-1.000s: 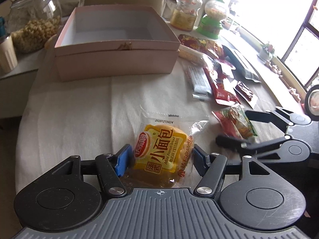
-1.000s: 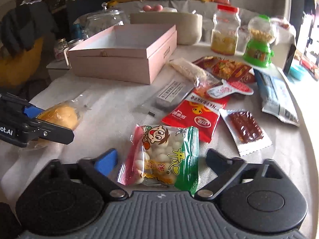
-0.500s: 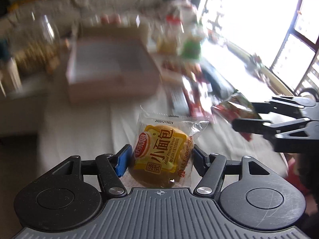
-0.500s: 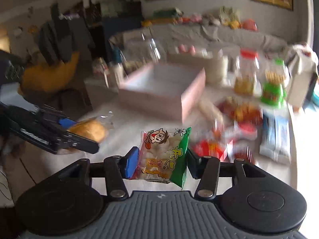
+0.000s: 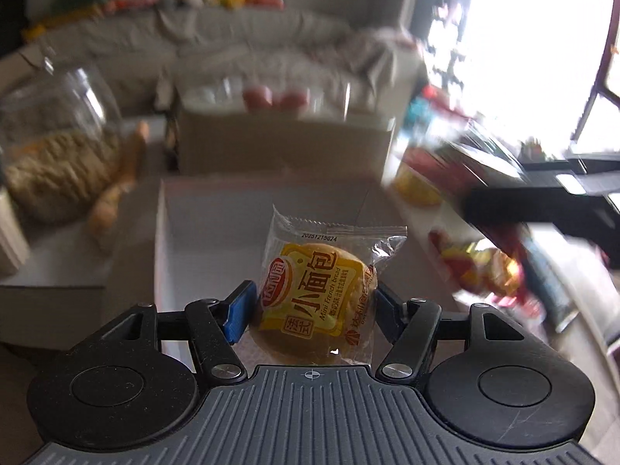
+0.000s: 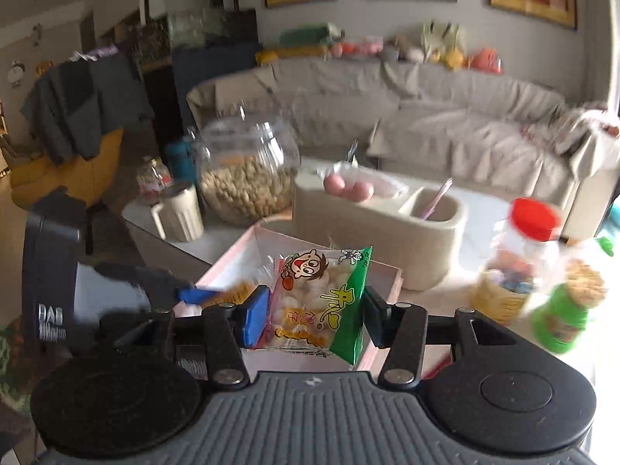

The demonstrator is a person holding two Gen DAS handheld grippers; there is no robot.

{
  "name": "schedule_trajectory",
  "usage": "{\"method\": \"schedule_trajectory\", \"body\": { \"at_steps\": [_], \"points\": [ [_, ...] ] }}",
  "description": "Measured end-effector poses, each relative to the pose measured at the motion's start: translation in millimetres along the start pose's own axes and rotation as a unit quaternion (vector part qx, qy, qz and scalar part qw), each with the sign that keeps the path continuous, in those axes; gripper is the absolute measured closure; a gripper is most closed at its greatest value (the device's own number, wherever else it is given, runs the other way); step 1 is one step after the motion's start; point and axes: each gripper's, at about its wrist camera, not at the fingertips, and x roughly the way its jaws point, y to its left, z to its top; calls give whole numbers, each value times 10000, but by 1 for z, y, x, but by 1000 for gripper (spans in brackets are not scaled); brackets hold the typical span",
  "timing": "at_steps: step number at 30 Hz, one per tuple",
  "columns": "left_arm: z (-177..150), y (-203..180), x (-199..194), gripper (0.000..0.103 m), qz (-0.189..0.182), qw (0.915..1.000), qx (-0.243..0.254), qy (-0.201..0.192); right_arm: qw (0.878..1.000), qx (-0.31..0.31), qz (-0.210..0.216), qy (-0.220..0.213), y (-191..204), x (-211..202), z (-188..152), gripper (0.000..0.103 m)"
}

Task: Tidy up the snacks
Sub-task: 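Carry the bun to the pink box with left gripper while right grasps green candy bag, then drop the candy bag into the pink box with the right gripper while the left gripper releases the bun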

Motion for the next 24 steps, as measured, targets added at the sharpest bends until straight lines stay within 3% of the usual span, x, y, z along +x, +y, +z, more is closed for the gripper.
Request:
{"method": "schedule_trajectory", "body": {
  "at_steps": [4, 7, 9, 11, 13, 15, 20, 24],
  "points": [
    [-7, 4, 12, 32, 249, 9990, 324, 157, 9984, 236, 178, 486, -6, 67, 11, 36],
    [-9, 7, 11, 33, 384, 9983, 438, -38, 9977, 170, 158, 643, -8, 88, 7, 36],
    [-8, 6, 10, 35, 411, 9975, 533, -200, 9983, 177, 177, 517, -13, 79, 1, 36],
    [-4, 10, 8, 35, 352, 9985, 273, -316, 9986, 267, 298, 357, -25, 67, -1, 31],
    [3, 9, 15, 35, 267, 9994, 207, 26, 9990, 320, 214, 223, -35, 52, -4, 24],
    [9, 13, 13, 35, -57, 9999, -76, 71, 9993, 262, 103, 238, -44, 44, -8, 21],
    [8, 9, -29, 35, -134, 9974, -396, -594, 9985, 371, 112, 395, -60, 36, -25, 19],
    [-17, -6, -62, 35, -305, 9952, -481, -798, 9945, 946, -12, 449, -88, 33, -55, 20]
  ]
}}
